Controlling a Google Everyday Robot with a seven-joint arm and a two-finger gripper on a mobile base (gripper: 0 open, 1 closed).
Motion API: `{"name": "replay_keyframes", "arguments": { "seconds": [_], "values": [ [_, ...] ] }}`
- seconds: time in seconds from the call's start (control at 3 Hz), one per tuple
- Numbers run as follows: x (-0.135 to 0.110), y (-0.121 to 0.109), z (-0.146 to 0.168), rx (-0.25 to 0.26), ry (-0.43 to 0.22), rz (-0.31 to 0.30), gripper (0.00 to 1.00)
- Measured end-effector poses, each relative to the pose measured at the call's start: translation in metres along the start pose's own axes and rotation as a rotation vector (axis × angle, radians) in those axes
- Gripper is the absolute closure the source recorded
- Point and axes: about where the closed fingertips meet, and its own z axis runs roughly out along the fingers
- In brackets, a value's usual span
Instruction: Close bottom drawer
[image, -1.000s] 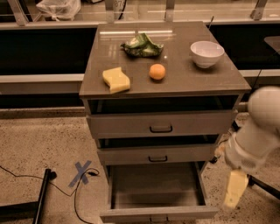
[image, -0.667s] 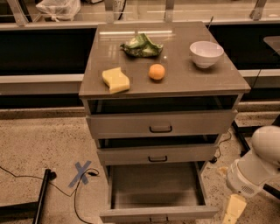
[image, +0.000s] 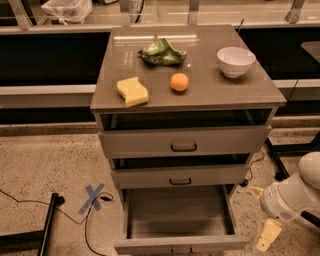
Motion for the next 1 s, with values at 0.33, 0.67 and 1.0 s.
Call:
{"name": "replay_keyframes", "arguments": {
  "seconds": [0.33,0.67,1.0],
  "values": [
    [0.004,0.000,0.048,-0.024,0.034,0.058,0.00],
    [0.013,-0.015,0.156,-0.010,-0.059,0.154,0.00],
    [0.015,-0.015,0.213,0.003,-0.172,0.114,0.00]
  ]
}}
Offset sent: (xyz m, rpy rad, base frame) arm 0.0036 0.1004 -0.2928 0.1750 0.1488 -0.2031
